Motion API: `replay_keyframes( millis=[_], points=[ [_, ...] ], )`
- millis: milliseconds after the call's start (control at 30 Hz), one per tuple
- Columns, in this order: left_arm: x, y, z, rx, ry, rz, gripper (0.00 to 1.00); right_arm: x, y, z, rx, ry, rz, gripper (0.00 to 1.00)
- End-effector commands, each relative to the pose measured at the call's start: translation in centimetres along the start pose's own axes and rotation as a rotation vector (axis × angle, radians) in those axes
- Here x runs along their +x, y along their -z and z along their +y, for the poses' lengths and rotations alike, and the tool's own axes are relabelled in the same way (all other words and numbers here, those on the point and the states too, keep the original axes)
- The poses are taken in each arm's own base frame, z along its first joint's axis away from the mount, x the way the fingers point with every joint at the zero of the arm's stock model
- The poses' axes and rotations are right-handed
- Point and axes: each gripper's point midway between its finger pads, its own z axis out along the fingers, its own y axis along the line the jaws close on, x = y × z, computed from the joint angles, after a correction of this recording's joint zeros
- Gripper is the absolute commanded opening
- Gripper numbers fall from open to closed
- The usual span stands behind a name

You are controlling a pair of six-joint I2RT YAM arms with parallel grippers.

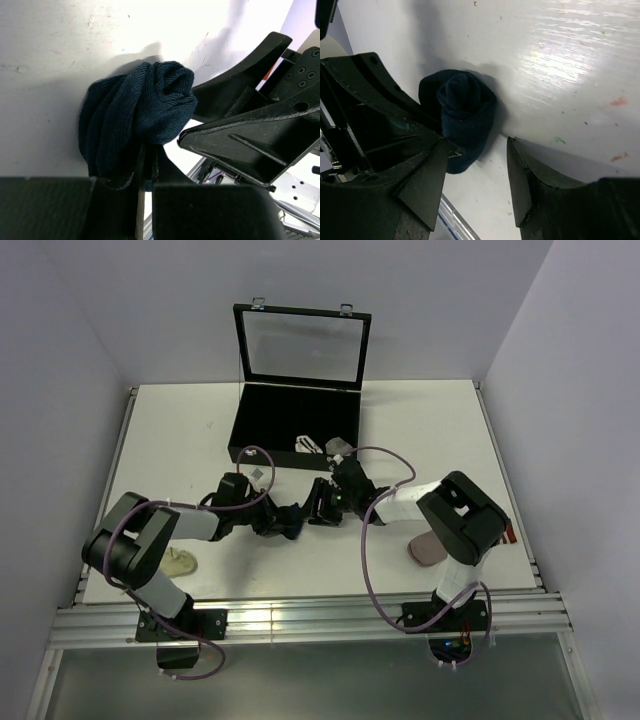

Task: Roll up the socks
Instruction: Roll the sock at the center of the board.

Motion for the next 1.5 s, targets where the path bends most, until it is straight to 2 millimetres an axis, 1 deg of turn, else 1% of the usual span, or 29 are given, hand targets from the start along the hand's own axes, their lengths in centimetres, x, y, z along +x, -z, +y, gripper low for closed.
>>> replay_keyframes(
  millis=[0, 200, 367, 467, 500, 567, 600, 633, 667, 700, 733, 767, 833, 867, 900, 933, 967, 1000, 1033, 1100, 1133, 1167, 1200, 1233, 1267, 1300, 1333, 1467],
  points=[
    [0.2, -0.2, 1.0, -0.011, 0.015, 0.015, 0.09, -1.1, -0.8, 1.3, -0.037, 0.038, -0.03, 0.57],
    [0.5, -0.3, 1.5, -0.011, 0.026, 0.033, 0.09, -0.8, -2.0, 0.7, -0.028, 0.031, -0.007, 0.55],
    [0.4, -0.2, 1.9, -0.016, 0.039, 0.031, 0.1, -0.5, -2.6, 0.6, -0.041, 0.029, 0.011, 0.45],
    [0.3, -0.2, 2.5, -0.048, 0.04, 0.018, 0.11, -0.2, -2.6, 0.4, -0.038, 0.032, 0.025, 0.34],
    [-0.1, -0.2, 2.7, -0.063, 0.023, -0.001, 0.12, -0.4, -2.4, 0.6, -0.037, 0.037, 0.018, 0.23],
    [-0.4, 0.2, 2.9, -0.093, -0.006, -0.017, 0.17, -0.3, -2.1, 0.2, -0.011, 0.043, 0.022, 0.13],
    [-1.0, 0.2, 3.0, -0.111, -0.02, -0.042, 0.19, -0.6, -2.0, 0.5, -0.008, 0.049, 0.016, 0.06],
    [-1.3, 0.4, 3.0, -0.124, -0.034, -0.054, 0.22, -0.7, -1.9, 0.4, 0.005, 0.049, 0.013, 0.04],
    [-1.7, 0.7, 2.6, -0.124, -0.068, -0.076, 0.24, -0.3, -1.7, -0.2, 0.037, 0.038, 0.032, 0.01],
    [-1.9, 1.0, 2.6, -0.141, -0.077, -0.083, 0.26, -0.5, -1.6, 0.0, 0.047, 0.035, 0.032, 0.0],
    [-2.4, 1.1, 2.7, -0.162, -0.098, -0.112, 0.29, -0.4, -1.6, -0.3, 0.066, 0.025, 0.037, 0.0],
    [-2.7, 1.5, 2.3, -0.163, -0.132, -0.131, 0.34, -0.2, -1.4, -0.9, 0.101, 0.011, 0.049, 0.0],
    [-3.0, 1.7, 2.0, -0.196, -0.168, -0.159, 0.39, -0.3, -1.3, -0.9, 0.127, 0.002, 0.053, 0.0],
    [-3.2, 2.0, 1.4, -0.191, -0.208, -0.172, 0.41, 0.1, -1.1, -1.5, 0.163, -0.015, 0.067, 0.0],
    [-3.2, 2.2, 1.2, -0.203, -0.223, -0.176, 0.41, -0.2, -1.1, -1.1, 0.168, -0.014, 0.069, 0.0],
    [-2.8, 2.1, 0.6, -0.205, -0.257, -0.179, 0.43, -0.3, -1.0, -1.1, 0.185, -0.019, 0.073, 0.0],
    [-3.3, 2.5, 0.0, -0.217, -0.297, -0.227, 0.43, 0.1, -0.7, -1.9, 0.236, -0.033, 0.089, 0.0],
    [-3.4, 2.7, -0.7, -0.217, -0.325, -0.248, 0.44, -0.3, -0.8, -1.4, 0.242, -0.03, 0.088, 0.0],
    [-3.5, 3.0, -1.7, -0.229, -0.382, -0.295, 0.44, 0.1, -0.5, -1.8, 0.28, -0.036, 0.105, 0.0],
    [-3.4, 3.3, -2.9, -0.236, -0.445, -0.341, 0.45, -0.3, -0.5, -1.4, 0.296, -0.038, 0.106, 0.0],
    [-2.4, 3.2, -3.6, -0.241, -0.493, -0.345, 0.46, -0.3, -0.5, -1.4, 0.304, -0.041, 0.109, 0.0],
    [-3.1, 3.8, -4.5, -0.26, -0.536, -0.41, 0.46, -0.1, -0.3, -1.6, 0.321, -0.047, 0.121, 0.0],
    [-3.0, 3.9, -5.0, -0.265, -0.562, -0.424, 0.46, -0.3, -0.3, -1.3, 0.32, -0.046, 0.118, 0.0],
    [-2.1, 3.7, -5.6, -0.264, -0.605, -0.42, 0.46, -0.1, -0.2, -1.5, 0.337, -0.053, 0.125, 0.0],
    [-2.2, 3.7, -6.5, -0.261, -0.626, -0.441, 0.46, -0.1, -0.3, -1.5, 0.339, -0.05, 0.126, 0.0],
    [-2.2, 3.8, -6.1, -0.306, -0.647, -0.451, 0.46, -0.3, -0.3, -1.4, 0.34, -0.05, 0.126, 0.0],
    [-1.5, 3.5, -6.3, -0.313, -0.678, -0.445, 0.45, -0.3, -0.3, -1.4, 0.342, -0.05, 0.128, 0.0],
    [-0.2, 2.2, -6.4, -0.362, -0.77, -0.432, 0.45, -0.2, -0.4, -1.3, 0.348, -0.05, 0.141, 0.0]
  ],
)
